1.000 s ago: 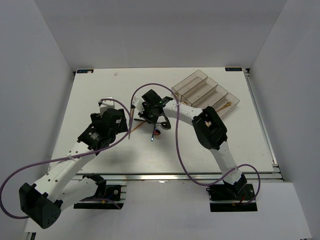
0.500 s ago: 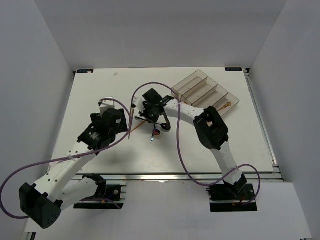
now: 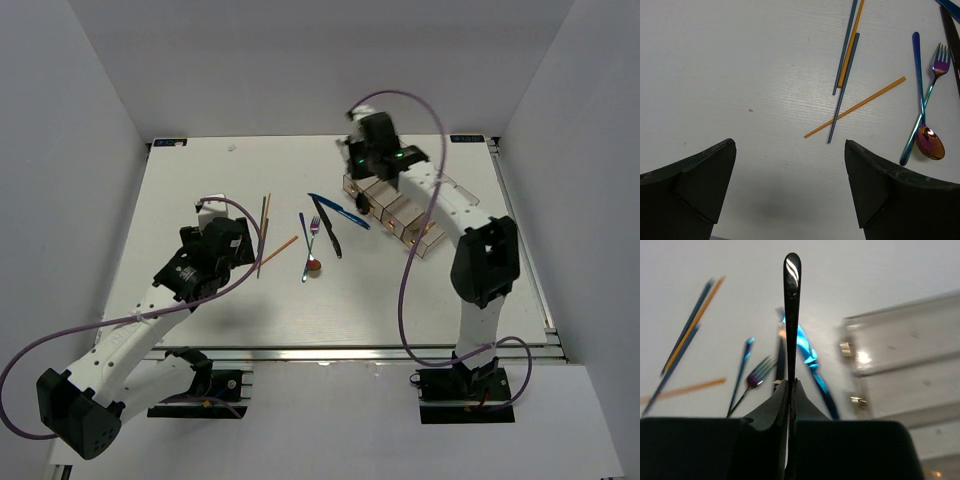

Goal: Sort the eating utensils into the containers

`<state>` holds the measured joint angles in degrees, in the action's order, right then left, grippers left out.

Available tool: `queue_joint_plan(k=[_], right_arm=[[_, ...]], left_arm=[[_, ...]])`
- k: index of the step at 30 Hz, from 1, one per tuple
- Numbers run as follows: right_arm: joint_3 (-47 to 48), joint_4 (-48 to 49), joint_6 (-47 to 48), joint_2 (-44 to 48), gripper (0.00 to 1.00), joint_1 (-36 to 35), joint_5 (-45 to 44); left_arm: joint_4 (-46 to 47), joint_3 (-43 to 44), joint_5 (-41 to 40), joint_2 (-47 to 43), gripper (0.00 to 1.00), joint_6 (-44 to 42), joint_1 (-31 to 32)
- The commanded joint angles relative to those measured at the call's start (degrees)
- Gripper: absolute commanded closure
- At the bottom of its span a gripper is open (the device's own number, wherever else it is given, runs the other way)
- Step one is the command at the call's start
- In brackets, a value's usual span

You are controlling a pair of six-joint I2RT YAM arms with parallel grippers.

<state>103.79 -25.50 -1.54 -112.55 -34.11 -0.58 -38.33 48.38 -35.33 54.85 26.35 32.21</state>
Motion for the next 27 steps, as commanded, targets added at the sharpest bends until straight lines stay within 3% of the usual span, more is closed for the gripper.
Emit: queue_joint_plan(k=[1, 5, 10, 17, 27], right_arm=[[-3.49, 3.77, -19.69, 5.66, 1.00, 9.65, -11.45], [-10.61, 10.10, -28.32, 9.89, 1.00, 14.41, -23.81], [-21.32, 17.32, -39.93, 13.23, 1.00, 18.81, -31.75], [-23.54, 14.95, -52.93, 10.16, 1.00, 20.40, -39.83], [-24.15, 15.39, -53.04, 4.80, 1.00, 22.16, -37.22]], left_arm=[[0.62, -0.31, -0.44, -1.59, 0.02, -0.16, -0.21], [0.71, -0.39, -0.26, -1.85, 0.02, -0.25, -0.21], [0.71, -0.48, -0.26, -1.85, 0.02, -0.25, -0.21], [0.71, -0.57, -0.09, -1.68, 0.02, -0.25, -0.21], [0.97, -0.66, 0.44, -1.59, 0.02, -0.42, -0.21]])
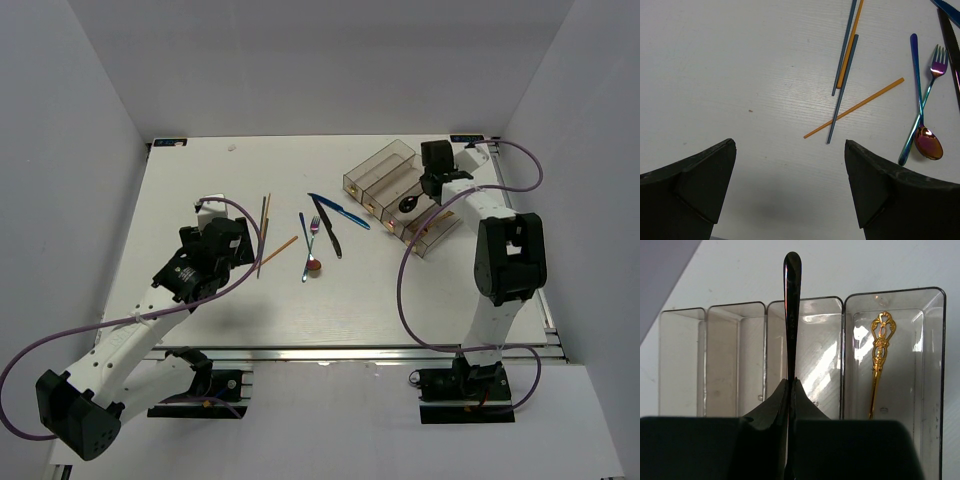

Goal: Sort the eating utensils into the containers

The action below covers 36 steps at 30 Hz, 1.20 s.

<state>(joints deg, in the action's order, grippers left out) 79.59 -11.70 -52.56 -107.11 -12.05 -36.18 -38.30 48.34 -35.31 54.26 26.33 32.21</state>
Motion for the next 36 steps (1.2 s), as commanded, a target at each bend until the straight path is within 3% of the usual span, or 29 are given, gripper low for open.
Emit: queue_joint_plan(k=[1, 14, 16, 17, 23, 26, 29, 31, 32, 36], right_arm=[[-0.57, 1.95, -2.03, -0.56, 1.00, 0.10, -1.09], [-5.59, 6.52, -0.62, 1.03, 0.98, -0.25, 3.84], [-5.85, 6.78, -0.71, 1.02, 0.80, -0.34, 4.19], [-5.68, 6.87, -0.71, 1.03, 0.64, -0.34, 4.37], [-2.43, 5.39, 1.49, 1.64, 0.45, -0.43, 4.63], [-1.63, 5.81, 4.73, 3.56, 0.42, -1.04, 5.42], [0.81, 8.01, 14.65, 4.28, 0.36, -4.54, 7.61], [7.37, 3.72, 19.83, 2.88, 0.29, -9.02, 7.44], [9.77, 1.53, 24.65, 1.04, 0.21, -10.78, 7.62], [18.22, -7.61, 32.24, -3.71, 0.17, -20.63, 11.04]], left_arm=[[0.95, -0.61, 0.42, -1.00, 0.02, -0.40, -0.21], [0.95, -0.52, 0.51, -1.09, 0.02, -0.40, -0.21], [0.95, -0.61, 0.51, -1.17, 0.02, -0.40, -0.21], [1.04, -0.52, 0.59, -1.17, 0.02, -0.40, -0.21], [0.95, -0.61, 0.77, -1.00, 0.02, -0.49, -0.21], [0.95, -0.52, 0.59, -1.26, 0.02, -0.40, -0.21], [0.78, -0.52, 0.16, -1.44, 0.02, -0.31, -0.21], [0.51, -0.26, -0.90, -1.44, 0.02, -0.14, -0.21], [0.08, -0.09, -1.51, -1.52, 0.02, 0.39, -0.21], [-0.54, 0.00, -4.15, -2.84, 0.02, 1.09, -0.30]])
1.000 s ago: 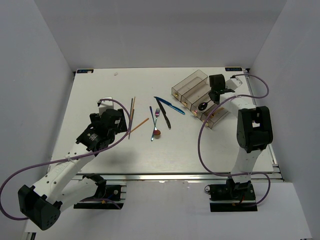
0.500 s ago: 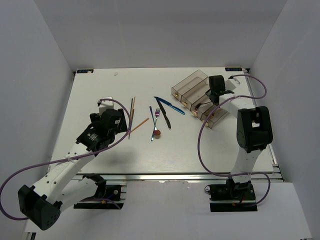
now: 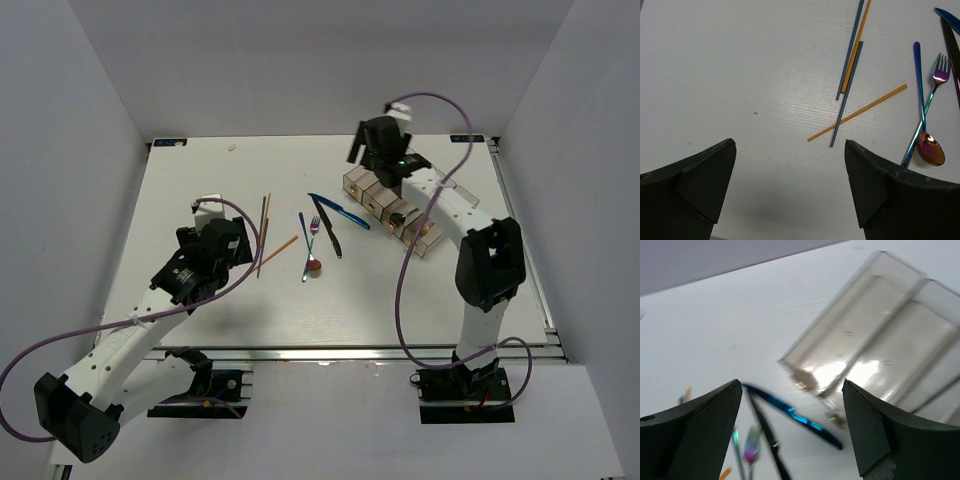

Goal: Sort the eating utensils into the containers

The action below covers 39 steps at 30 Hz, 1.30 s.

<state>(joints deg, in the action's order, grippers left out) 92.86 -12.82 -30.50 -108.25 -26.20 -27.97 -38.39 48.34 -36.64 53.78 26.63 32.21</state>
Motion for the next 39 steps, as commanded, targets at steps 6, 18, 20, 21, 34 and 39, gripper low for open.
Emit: queue_joint_plan(k=[6, 18, 20, 21, 34, 39], right_arm=[[9.18, -14.42, 13.00, -7.67, 0.21, -16.41, 7.92], [20.52, -21.72, 15.21, -21.30, 0.58, -21.09, 14.34], [20.35, -21.72, 15.30, -21.92, 0.61, -21.35, 15.22], [20.34, -21.81, 15.38, -22.09, 0.62, -21.44, 15.57], [17.09, -20.84, 15.47, -22.88, 0.66, -21.79, 16.63], [17.53, -20.93, 15.73, -24.46, 0.67, -21.79, 15.84]], left_arm=[[-0.28, -0.08, -3.35, -3.51, 0.02, 0.96, -0.30], [-0.11, -0.26, -2.12, -3.77, 0.02, 0.61, -0.30], [0.07, -0.17, -1.94, -3.77, 0.02, 0.53, -0.30], [-0.02, -0.17, -1.77, -3.77, 0.02, 0.44, -0.30], [0.16, -0.35, -1.06, -3.68, 0.02, 0.26, -0.21], [0.25, -0.35, -0.89, -3.86, 0.02, 0.17, -0.30]])
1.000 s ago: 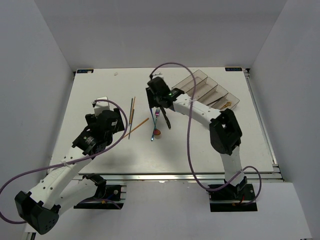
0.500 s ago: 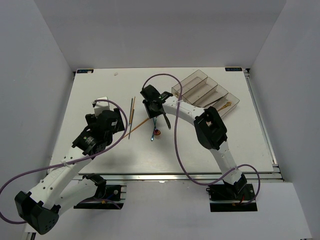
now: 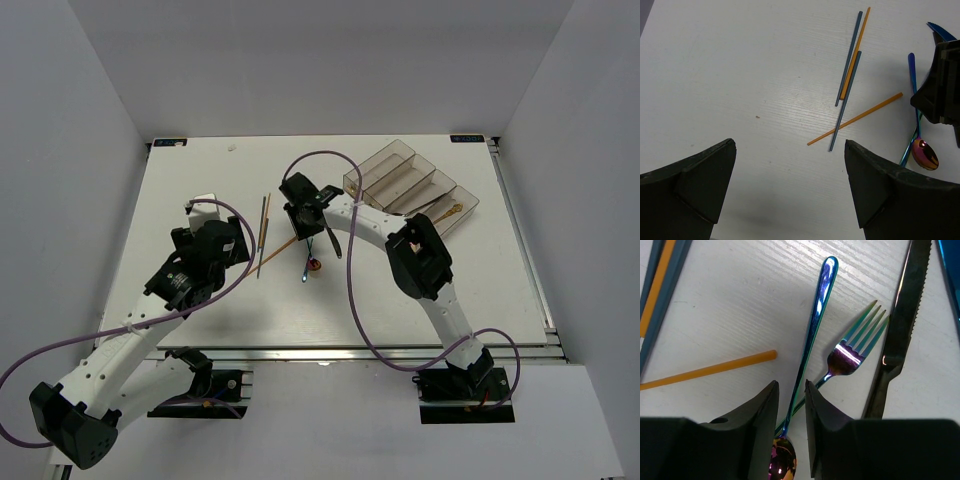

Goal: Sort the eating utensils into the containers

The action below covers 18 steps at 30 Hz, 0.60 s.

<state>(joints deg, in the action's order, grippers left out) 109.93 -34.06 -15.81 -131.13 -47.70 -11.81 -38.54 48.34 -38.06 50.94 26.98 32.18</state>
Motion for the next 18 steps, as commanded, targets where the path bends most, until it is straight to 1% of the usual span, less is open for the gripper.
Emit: queue_joint_plan(k=[1, 4, 7, 12, 14, 15, 16, 17, 18], right_arm=[[0.46, 0.31, 1.05, -1.93, 0.67, -0.29, -0.23], [0.38, -0.04, 0.79, -2.90, 0.68, -0.29, -0.58], [-0.50, 0.05, 0.43, -3.08, 0.72, -0.29, -1.19], [-2.52, 0.31, -0.88, -2.11, 0.90, -0.20, -1.10], [-3.58, 0.31, -2.02, -1.94, 0.91, -0.29, -1.37], [-3.84, 0.31, -2.46, -1.94, 0.93, -0.29, -1.28], [-4.45, 0.40, -2.90, -1.85, 0.98, -0.29, -1.20], [-4.72, 0.40, -3.26, -1.76, 1.00, -0.29, -1.28], [-5.42, 0.49, -4.56, -1.50, 1.00, -0.29, -1.72]], left_arm=[[0.49, -0.35, 0.53, -0.93, 0.02, -0.18, -0.28], [0.49, -0.44, 0.62, -0.84, 0.02, -0.18, -0.28], [0.49, -0.44, 0.62, -0.84, 0.02, -0.18, -0.28], [0.58, -0.35, 0.71, -0.67, 0.02, -0.26, -0.28], [0.49, -0.35, 0.71, -0.66, 0.02, -0.26, -0.28], [0.49, -0.35, 0.71, -0.66, 0.02, -0.26, -0.28], [0.58, -0.44, 0.62, -0.66, 0.02, -0.26, -0.28], [0.49, -0.35, 0.62, -0.75, 0.02, -0.26, -0.28], [0.49, -0.35, 0.62, -0.75, 0.02, -0.26, -0.28]])
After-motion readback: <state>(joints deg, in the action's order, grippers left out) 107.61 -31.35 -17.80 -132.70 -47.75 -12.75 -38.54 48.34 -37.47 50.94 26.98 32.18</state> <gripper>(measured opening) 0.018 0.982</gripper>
